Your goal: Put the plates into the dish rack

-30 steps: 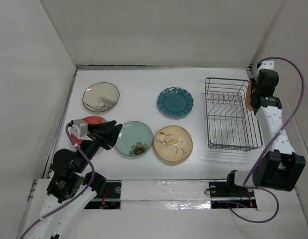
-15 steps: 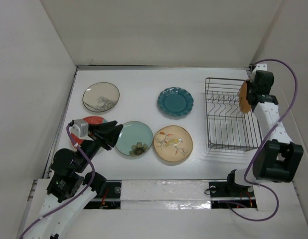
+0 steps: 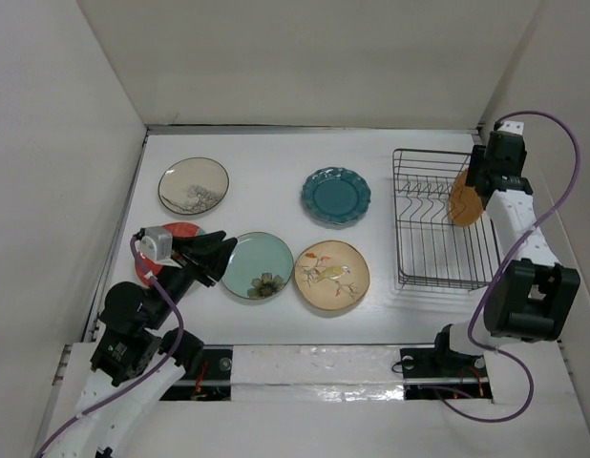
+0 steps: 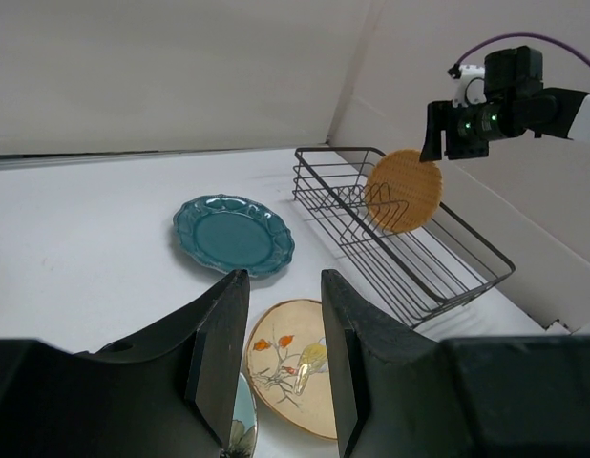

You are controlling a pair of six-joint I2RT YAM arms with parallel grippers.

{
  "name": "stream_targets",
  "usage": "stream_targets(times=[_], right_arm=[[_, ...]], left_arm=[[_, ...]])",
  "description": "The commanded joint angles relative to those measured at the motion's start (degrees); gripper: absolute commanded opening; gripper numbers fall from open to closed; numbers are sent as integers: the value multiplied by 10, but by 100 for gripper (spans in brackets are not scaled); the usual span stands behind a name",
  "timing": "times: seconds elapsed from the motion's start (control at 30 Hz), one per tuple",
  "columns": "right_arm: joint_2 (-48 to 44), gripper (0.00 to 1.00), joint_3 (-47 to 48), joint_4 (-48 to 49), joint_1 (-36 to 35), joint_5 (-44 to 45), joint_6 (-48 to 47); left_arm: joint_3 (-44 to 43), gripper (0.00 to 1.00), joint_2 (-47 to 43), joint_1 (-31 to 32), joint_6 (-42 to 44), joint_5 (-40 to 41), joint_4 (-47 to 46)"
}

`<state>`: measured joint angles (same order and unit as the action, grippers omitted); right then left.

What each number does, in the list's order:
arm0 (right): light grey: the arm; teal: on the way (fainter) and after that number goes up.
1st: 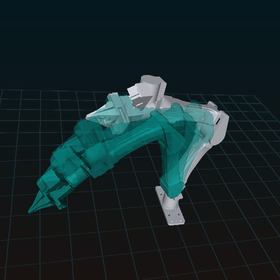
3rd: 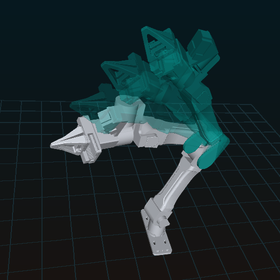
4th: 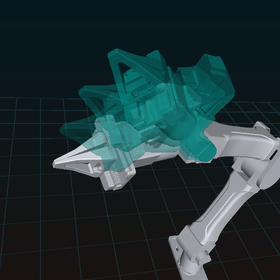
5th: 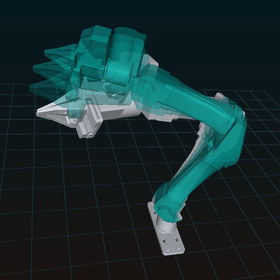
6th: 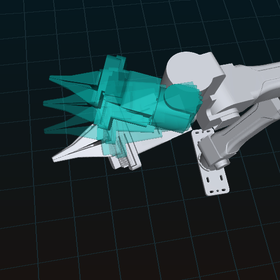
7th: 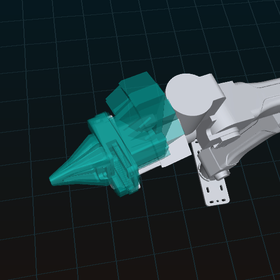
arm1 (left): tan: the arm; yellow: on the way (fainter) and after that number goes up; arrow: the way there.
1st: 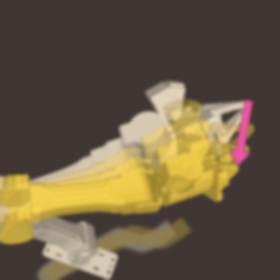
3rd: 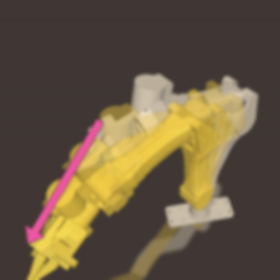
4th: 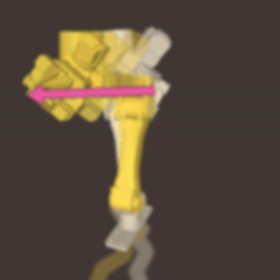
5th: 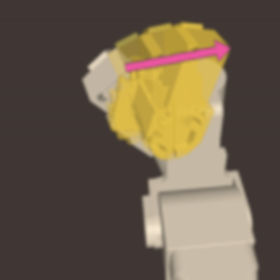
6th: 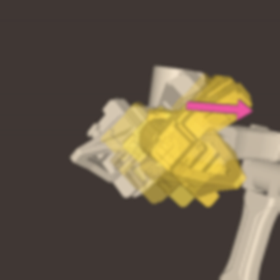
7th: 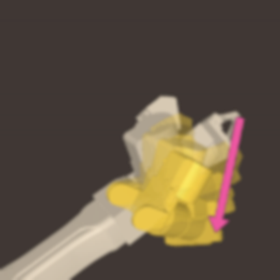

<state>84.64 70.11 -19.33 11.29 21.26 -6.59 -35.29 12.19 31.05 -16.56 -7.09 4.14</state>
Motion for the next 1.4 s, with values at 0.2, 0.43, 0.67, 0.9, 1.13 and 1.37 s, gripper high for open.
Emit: stream_targets(times=[0.2,0.43,0.67,0.9,1.13,1.37], right_arm=[[-134,0,24,37,-152,-85,126],[-99,0,-81,137,-398,-282,235],[77,56,-14,139,-512,-407,210],[244,62,77,107,-518,-480,185],[332,62,107,116,-500,-512,185],[386,50,133,81,-506,-578,154]], left_arm=[[-16,18,21,2,3,10,-19],[-19,0,51,2,1,31,-7],[-16,18,64,2,0,43,-7],[-16,30,82,-12,3,52,-9],[-18,31,114,-27,8,44,-13],[-22,32,132,-27,13,51,-12]])
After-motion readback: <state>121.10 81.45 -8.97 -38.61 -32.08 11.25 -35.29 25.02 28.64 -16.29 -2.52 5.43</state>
